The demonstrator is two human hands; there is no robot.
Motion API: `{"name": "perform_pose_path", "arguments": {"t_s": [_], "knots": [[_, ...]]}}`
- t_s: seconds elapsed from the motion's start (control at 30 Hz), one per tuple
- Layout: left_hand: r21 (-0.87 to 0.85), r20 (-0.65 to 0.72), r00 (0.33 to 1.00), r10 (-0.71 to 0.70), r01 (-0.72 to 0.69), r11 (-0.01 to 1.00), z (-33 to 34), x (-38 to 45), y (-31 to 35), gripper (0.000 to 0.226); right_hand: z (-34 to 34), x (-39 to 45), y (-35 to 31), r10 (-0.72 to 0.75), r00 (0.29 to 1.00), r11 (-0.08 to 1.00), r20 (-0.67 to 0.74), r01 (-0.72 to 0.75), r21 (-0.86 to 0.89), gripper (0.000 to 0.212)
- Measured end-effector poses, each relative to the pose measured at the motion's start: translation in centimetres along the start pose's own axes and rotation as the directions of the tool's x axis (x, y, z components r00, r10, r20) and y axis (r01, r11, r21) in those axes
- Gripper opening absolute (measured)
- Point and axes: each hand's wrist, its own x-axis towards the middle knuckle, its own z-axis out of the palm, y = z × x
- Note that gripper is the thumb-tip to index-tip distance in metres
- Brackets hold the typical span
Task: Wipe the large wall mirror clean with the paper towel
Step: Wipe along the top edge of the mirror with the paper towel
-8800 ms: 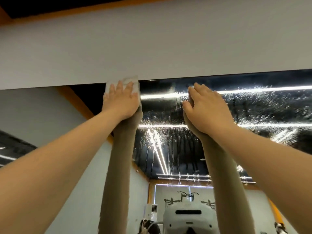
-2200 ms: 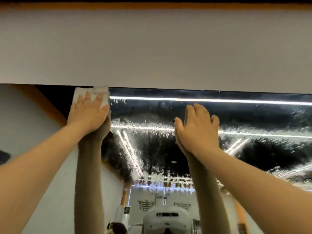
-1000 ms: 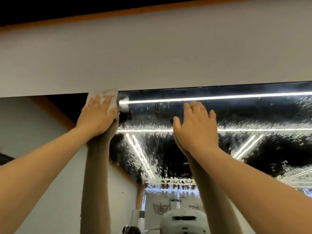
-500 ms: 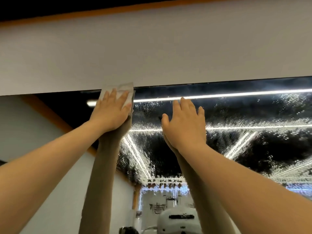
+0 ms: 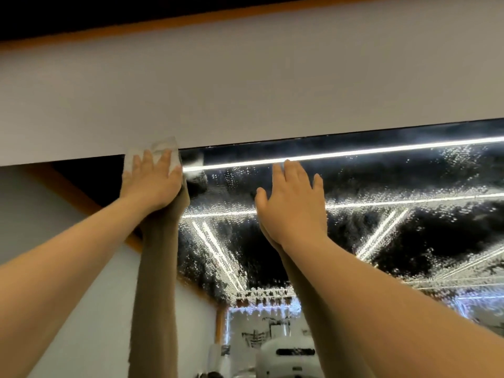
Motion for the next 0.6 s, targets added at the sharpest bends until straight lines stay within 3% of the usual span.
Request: {"name": "perform_pose_path", "arguments": {"t_s": [0.17, 0.37, 0.47, 0.6], "knots": [[0.008, 0.006, 0.980, 0.197, -0.197, 0.980, 0.7, -2.0, 5.7, 0.058, 0.1, -0.1, 0.0, 0.005, 1.000, 1.000, -0.012, -0.005, 0.008, 0.061], [0.003, 0.008, 0.968, 0.250, -0.250, 0.968, 0.6, -2.3, 3.8, 0.057, -0.2, -0.2, -0.1, 0.002, 1.000, 1.000, -0.010, -0.002, 0.011, 0.061], [-0.004, 0.002, 0.979, 0.206, -0.206, 0.979, 0.3, -1.8, 1.4, 0.057, -0.1, -0.2, 0.0, 0.005, 1.000, 1.000, -0.016, -0.004, 0.008, 0.061], [-0.015, -0.014, 0.999, 0.043, -0.043, 0.999, 0.0, -0.1, -2.7, 0.057, 0.0, -0.2, -0.1, 0.002, 1.000, 1.000, -0.010, -0.002, 0.006, 0.061]]}}
